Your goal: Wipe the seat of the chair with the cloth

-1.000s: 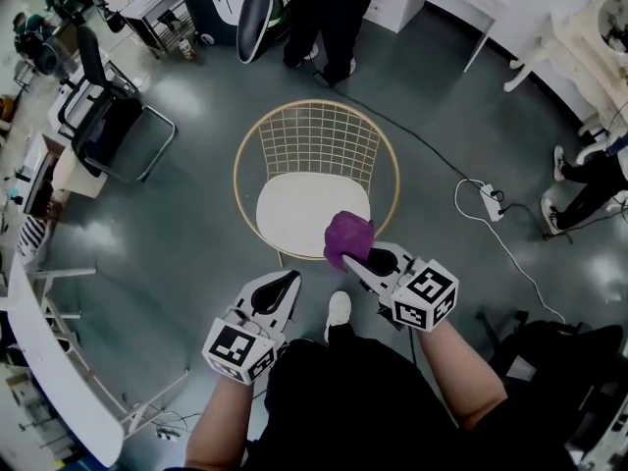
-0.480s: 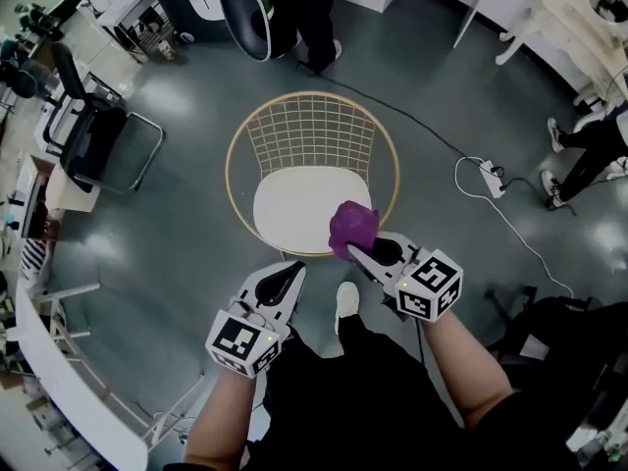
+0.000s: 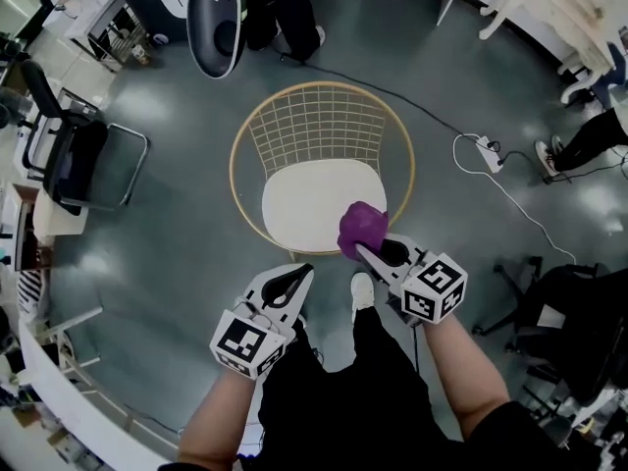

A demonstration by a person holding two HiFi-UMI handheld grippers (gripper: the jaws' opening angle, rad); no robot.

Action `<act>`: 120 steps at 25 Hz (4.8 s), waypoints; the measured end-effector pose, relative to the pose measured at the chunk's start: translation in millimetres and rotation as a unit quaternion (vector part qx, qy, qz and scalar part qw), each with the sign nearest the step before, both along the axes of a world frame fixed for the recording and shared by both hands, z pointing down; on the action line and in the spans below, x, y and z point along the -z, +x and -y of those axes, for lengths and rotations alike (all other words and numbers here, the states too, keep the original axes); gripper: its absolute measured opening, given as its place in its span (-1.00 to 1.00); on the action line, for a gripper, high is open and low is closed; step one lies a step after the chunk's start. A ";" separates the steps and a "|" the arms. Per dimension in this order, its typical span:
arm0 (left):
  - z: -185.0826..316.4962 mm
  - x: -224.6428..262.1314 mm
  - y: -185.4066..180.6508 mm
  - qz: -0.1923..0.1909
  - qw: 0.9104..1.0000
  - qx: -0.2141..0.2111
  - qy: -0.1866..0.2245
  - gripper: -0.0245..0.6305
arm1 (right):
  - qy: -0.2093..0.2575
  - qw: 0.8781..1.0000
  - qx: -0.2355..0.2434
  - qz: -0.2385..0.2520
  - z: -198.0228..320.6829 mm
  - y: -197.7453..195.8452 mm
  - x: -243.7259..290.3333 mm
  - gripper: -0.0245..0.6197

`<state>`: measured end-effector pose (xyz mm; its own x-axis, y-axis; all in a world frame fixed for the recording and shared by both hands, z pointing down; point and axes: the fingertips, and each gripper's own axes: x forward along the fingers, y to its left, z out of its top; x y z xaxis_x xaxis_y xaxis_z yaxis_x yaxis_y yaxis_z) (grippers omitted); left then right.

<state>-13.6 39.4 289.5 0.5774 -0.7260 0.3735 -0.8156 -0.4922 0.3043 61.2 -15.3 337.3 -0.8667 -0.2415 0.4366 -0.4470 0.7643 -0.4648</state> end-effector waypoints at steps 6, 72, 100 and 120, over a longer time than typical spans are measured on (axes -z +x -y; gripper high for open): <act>-1.4 -44.8 -50.5 -0.006 1.000 -0.013 -0.019 -0.87 | -0.026 0.999 -0.010 -0.016 -11.2 -50.7 -51.0 -0.70; 22.2 -307.2 -108.9 -0.009 0.995 0.003 -0.104 -0.87 | -0.159 0.962 -0.021 -0.222 0.4 -135.4 -392.4 -0.70; 68.7 -301.0 12.4 -0.012 0.993 -0.057 -0.101 -0.87 | -0.148 0.939 -0.106 -0.291 57.5 45.7 -390.6 -0.70; 87.4 -272.9 52.8 -0.014 0.993 -0.070 -0.094 -0.87 | -0.111 0.912 -0.150 -0.366 86.3 118.7 -361.2 -0.70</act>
